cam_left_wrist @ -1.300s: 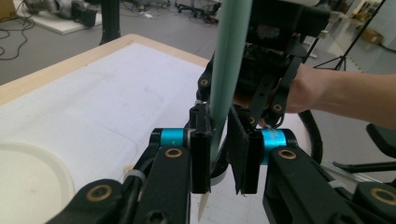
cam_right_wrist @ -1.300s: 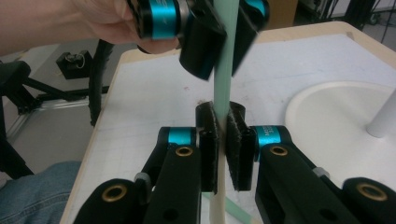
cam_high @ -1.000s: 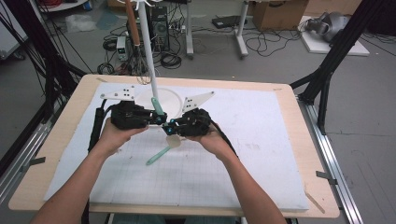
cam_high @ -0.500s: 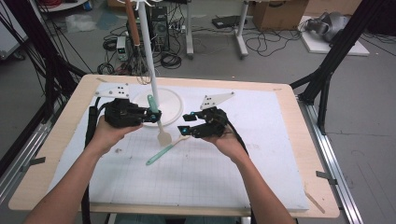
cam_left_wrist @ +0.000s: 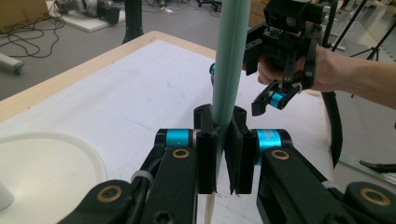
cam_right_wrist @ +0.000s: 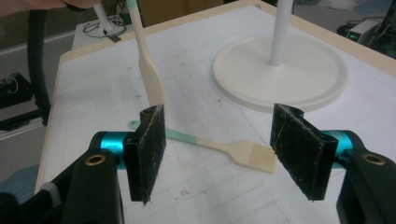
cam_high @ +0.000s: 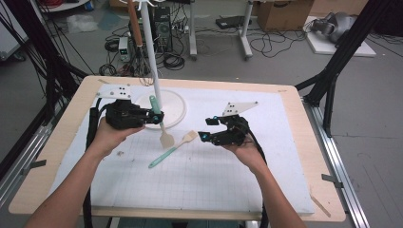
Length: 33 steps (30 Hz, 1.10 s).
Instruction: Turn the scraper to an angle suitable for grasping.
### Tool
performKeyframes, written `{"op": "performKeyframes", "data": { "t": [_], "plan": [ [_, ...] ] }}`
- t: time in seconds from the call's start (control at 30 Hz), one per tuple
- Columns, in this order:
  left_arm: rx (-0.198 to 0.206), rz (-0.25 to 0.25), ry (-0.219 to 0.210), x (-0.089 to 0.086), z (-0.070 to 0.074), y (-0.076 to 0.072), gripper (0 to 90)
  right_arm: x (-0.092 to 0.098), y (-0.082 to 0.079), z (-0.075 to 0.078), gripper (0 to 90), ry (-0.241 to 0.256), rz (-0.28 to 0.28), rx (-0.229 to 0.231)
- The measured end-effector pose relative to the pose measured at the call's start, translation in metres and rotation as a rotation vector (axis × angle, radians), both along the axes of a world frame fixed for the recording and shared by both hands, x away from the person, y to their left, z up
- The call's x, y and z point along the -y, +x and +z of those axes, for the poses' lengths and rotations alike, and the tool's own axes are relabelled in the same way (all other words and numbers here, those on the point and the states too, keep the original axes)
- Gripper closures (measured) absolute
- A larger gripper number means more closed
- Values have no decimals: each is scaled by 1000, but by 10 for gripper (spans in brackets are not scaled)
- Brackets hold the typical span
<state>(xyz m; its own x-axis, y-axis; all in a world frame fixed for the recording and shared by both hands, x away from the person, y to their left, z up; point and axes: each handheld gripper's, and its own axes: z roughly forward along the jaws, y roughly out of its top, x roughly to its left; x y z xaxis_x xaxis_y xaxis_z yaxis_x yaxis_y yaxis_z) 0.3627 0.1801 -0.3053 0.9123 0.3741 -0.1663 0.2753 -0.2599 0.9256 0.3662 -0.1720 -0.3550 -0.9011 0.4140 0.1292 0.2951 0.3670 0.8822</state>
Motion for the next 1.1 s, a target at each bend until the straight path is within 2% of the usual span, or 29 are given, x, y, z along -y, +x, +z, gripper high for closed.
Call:
{"op": "performKeyframes", "data": {
  "t": [0.47, 1.1],
  "plan": [
    [3, 7, -7, -4, 3, -1, 831, 30, -11, -7, 318, -11, -62, 7],
    [4, 16, -13, -5, 5, 0, 831, 55, -25, -11, 313, -22, -87, 11]
  ]
}}
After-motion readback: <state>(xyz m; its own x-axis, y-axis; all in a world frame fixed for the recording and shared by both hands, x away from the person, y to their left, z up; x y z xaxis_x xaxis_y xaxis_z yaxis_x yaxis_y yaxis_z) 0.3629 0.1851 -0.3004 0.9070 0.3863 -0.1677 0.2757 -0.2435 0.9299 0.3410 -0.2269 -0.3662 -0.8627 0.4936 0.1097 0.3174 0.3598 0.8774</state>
